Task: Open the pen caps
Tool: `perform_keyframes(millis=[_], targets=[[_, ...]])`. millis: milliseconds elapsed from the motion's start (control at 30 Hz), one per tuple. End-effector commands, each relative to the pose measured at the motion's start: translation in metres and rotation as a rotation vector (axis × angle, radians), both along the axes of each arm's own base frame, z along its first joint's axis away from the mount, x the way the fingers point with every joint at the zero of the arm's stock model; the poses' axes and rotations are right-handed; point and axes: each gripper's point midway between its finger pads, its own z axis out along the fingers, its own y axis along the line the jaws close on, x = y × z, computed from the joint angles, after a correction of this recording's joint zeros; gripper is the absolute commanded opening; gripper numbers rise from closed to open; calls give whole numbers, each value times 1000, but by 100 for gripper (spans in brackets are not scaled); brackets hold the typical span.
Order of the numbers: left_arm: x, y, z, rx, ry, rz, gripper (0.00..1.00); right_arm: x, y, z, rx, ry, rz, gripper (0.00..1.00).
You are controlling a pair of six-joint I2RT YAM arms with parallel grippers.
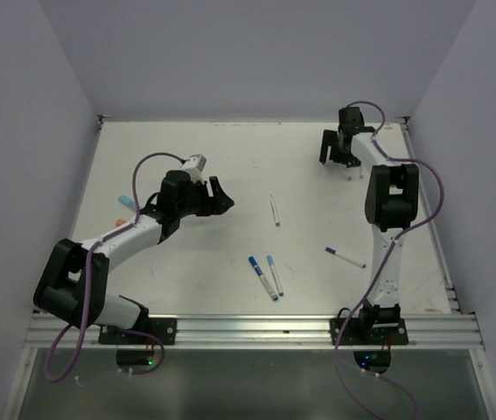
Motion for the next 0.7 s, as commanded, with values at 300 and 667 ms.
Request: perform_keyframes(millis=[300, 667], targets=[[-13, -5, 19, -39, -43, -61, 70, -26, 12, -23, 108, 78, 51, 63], [-31, -8, 6, -61, 5, -106, 65, -58, 25, -36, 177, 117, 89, 4]])
